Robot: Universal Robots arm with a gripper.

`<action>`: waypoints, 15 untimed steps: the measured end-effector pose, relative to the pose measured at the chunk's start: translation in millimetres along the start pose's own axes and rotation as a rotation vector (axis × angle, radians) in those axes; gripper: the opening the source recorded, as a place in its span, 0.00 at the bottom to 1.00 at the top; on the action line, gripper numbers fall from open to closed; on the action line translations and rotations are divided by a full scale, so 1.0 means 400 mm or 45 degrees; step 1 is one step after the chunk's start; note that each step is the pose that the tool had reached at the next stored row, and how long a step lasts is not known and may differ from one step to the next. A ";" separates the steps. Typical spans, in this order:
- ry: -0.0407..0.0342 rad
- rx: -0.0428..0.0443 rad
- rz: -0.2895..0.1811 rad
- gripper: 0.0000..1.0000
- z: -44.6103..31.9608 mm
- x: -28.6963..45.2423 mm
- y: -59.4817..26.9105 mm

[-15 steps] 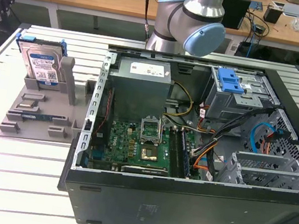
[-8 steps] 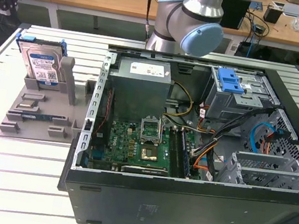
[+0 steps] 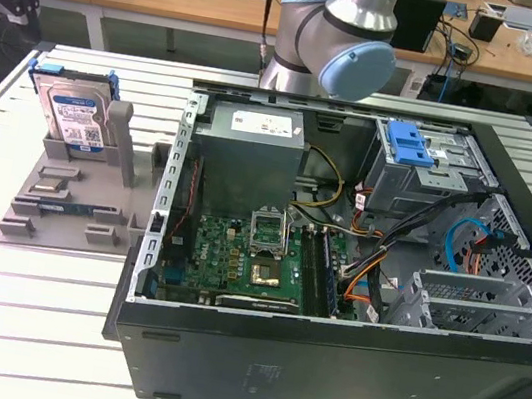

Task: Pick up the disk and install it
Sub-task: 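Pick up the disk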

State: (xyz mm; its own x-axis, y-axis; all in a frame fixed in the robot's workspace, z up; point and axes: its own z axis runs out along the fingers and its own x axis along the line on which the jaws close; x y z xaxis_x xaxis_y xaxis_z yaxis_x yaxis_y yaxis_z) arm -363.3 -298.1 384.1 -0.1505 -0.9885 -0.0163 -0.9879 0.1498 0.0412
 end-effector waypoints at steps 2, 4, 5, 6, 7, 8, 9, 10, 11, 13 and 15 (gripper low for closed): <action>0.0025 0.000 -0.013 0.11 0.003 -0.008 -0.005; 0.0053 0.000 -0.027 0.11 0.011 -0.013 -0.010; 0.0058 0.000 -0.033 0.11 0.015 -0.015 -0.011; 0.0061 0.000 -0.038 0.11 0.018 -0.017 -0.012; 0.0065 0.000 -0.043 0.11 0.021 -0.019 -0.013; 0.0070 0.000 -0.048 0.11 0.024 -0.020 -0.013; 0.0077 0.000 -0.061 0.11 0.026 -0.021 -0.013; 0.0088 -0.001 -0.083 0.11 0.028 -0.021 -0.014; 0.0097 -0.001 -0.105 0.11 0.029 -0.021 -0.014; 0.0107 -0.001 -0.124 0.11 0.032 -0.023 -0.014; 0.0107 -0.001 -0.125 0.11 0.037 -0.032 -0.018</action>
State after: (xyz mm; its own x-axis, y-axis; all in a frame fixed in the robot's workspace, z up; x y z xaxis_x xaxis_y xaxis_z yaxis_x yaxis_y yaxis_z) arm -354.8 -286.2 369.4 -0.0524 -0.9986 -0.0119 -0.9978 0.0518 0.0407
